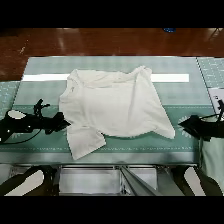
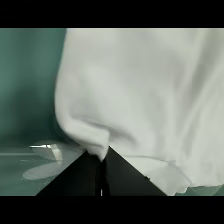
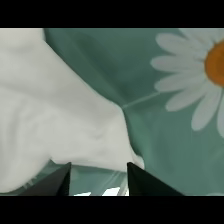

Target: Fold the shirts.

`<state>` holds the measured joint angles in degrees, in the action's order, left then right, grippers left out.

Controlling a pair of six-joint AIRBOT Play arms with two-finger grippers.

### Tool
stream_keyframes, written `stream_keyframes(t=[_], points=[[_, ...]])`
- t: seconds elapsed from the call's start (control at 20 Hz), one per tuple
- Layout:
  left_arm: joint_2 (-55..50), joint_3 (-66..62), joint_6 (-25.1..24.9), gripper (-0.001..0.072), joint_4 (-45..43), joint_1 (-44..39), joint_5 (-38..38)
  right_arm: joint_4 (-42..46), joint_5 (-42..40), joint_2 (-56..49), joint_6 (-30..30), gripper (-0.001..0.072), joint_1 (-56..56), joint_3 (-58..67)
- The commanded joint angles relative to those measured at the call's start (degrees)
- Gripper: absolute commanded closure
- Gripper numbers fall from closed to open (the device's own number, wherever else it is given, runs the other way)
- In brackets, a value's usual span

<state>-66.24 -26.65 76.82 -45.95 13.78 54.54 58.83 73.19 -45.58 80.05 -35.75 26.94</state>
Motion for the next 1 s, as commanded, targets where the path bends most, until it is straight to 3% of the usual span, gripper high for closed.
stream_keyframes(t=[0.0,0.5,0.75,0.8,0.85,0.95], points=[[-0.1,-1.6,-0.8,0.0691,0.6,-0.2,1.2,2.3,1.8,-1.4,1.7,0.0304,-0.8,-5.4],[-0.1,-1.6,-1.4,0.0691,0.6,-0.2,1.1,-1.4,-5.8,-11.8,-1.8,0.0304,-0.8,-5.5],[-0.1,-1.6,-1.4,0.0691,0.6,-0.2,1.2,-11.1,-10.6,-18.7,-5.8,0.0312,6.7,-5.4],[-0.1,-1.6,-1.3,0.0691,0.6,-0.2,1.4,-11.9,-11.1,-19.8,-6.3,0.0453,9.1,-5.0],[-0.1,-1.9,-1.4,0.0691,0.6,-0.2,1.9,-13.7,-11.1,-20.0,-8.9,0.0688,10.8,-3.9],[-0.1,-5.9,-1.4,0.0691,0.5,1.1,6.2,-16.4,-8.3,-18.3,-9.8,0.0691,12.0,1.0]])
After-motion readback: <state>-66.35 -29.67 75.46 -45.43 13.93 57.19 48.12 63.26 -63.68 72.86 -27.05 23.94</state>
